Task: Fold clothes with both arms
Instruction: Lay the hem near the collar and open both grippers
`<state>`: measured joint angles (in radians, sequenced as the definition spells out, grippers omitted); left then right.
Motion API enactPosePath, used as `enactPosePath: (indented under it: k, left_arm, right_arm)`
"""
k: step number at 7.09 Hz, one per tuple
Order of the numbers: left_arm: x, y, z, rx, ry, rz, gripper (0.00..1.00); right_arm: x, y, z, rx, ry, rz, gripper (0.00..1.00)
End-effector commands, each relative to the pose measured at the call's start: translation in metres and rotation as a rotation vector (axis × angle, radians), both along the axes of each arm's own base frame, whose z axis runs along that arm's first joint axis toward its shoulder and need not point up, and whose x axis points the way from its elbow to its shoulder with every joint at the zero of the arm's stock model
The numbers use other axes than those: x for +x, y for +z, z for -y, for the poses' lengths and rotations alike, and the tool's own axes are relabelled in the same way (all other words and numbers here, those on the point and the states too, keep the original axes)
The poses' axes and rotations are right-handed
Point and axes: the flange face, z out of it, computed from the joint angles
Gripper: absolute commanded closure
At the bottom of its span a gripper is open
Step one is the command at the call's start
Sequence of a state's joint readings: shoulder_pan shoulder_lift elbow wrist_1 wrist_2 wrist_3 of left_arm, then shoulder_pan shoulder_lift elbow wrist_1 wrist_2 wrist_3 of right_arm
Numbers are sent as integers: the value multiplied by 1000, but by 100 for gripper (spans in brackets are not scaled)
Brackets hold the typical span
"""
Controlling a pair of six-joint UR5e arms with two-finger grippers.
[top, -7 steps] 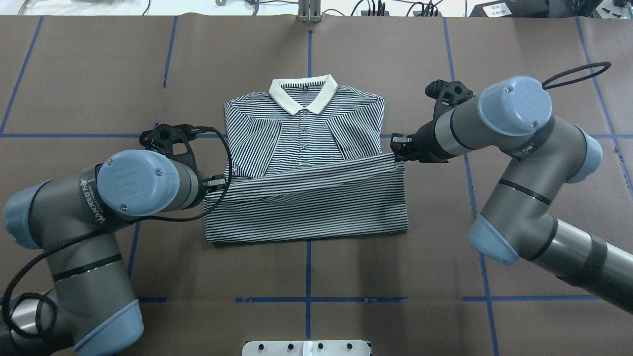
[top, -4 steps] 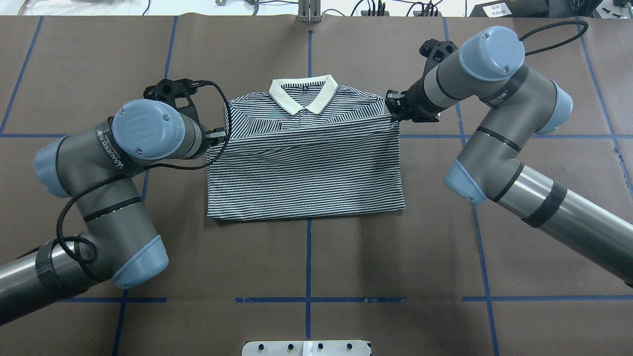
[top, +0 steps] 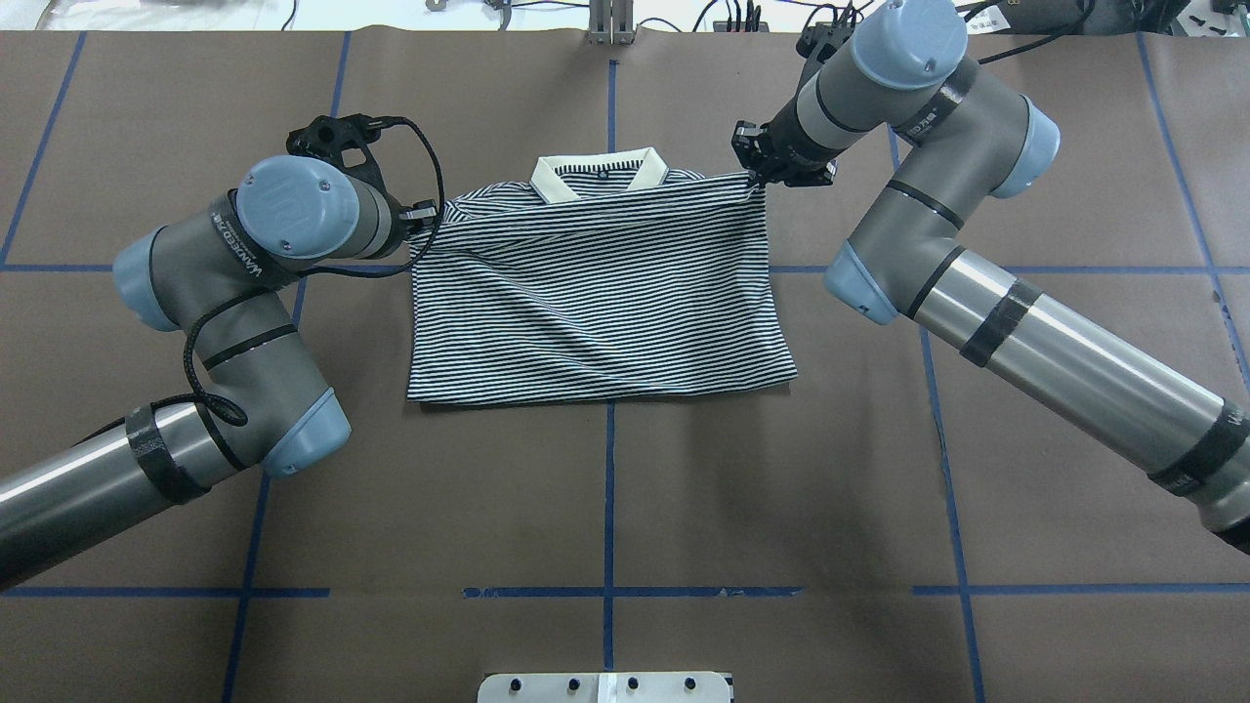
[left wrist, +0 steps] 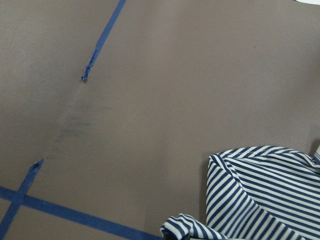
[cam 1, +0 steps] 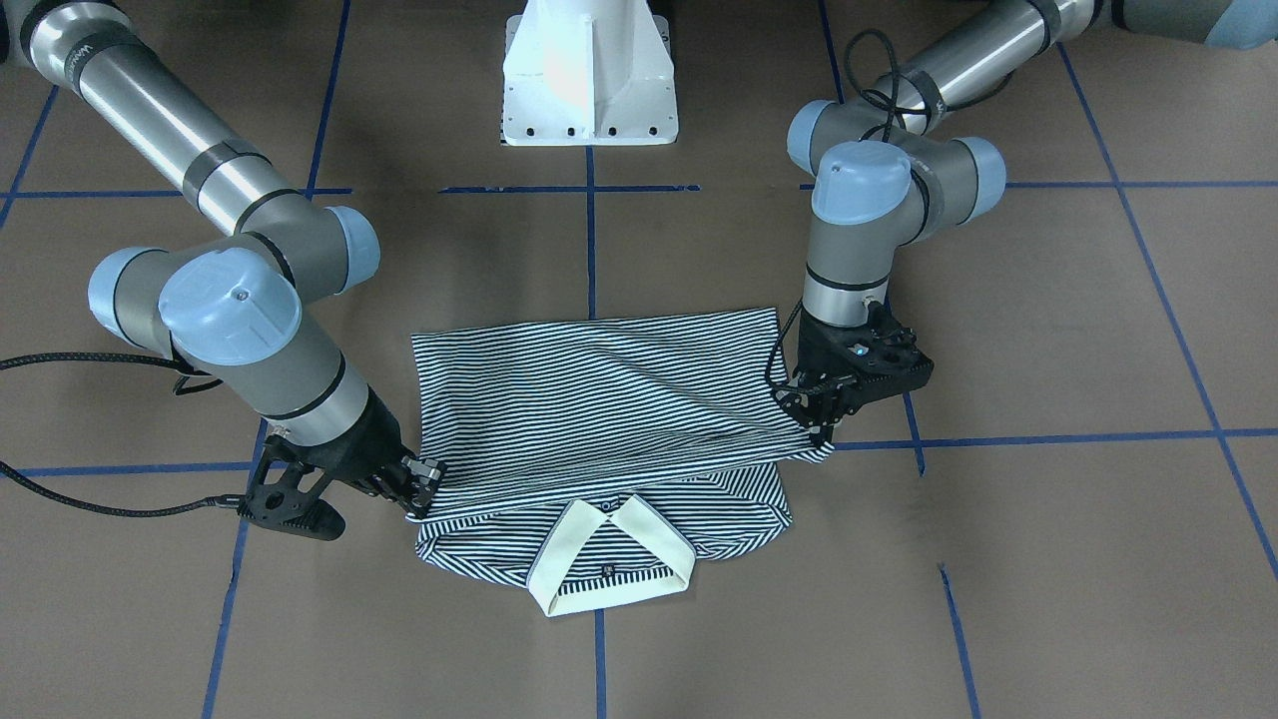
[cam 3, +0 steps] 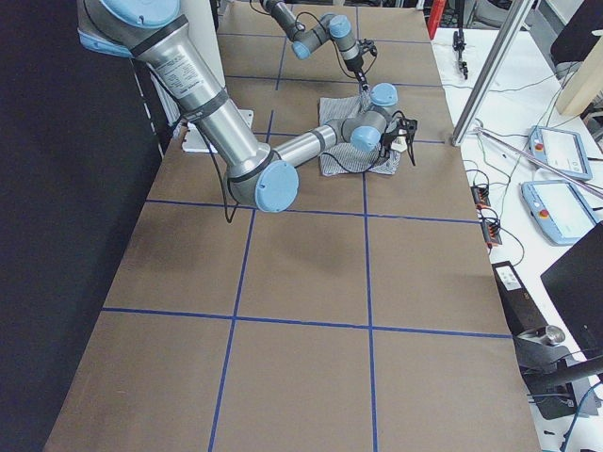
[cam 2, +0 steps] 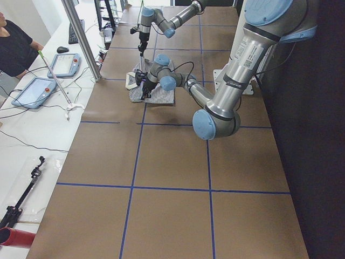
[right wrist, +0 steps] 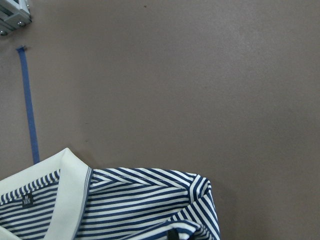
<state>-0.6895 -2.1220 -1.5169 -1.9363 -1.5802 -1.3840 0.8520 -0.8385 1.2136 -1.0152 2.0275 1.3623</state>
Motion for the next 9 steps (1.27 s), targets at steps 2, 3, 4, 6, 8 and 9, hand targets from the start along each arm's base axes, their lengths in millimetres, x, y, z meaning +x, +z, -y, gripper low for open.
enactPosePath:
  k: [2,3,4,6,8,9]
  left_arm:
    - [19,-18,20,6,-10,-18,100]
    - [20,-17,20,4,-10,-15,100]
    - [20,-17,20,5,-10,-17,100]
    - [20,-16,20,5,-9,-15,100]
    - [20,-18,20,8,-8,-16,100]
    - [20,-19,20,11,-6,-16,100]
  right_arm:
    - [-1,1,16,-1,16,-5,100]
    - [2,1,18,-1,21,-5,100]
    - [2,1,18,0,19,-7,100]
    - [-2,4,19,1,22,-16,100]
    - [-6,0,16,22,19,-1,100]
    - [-12,-1,11,28,10,5,100]
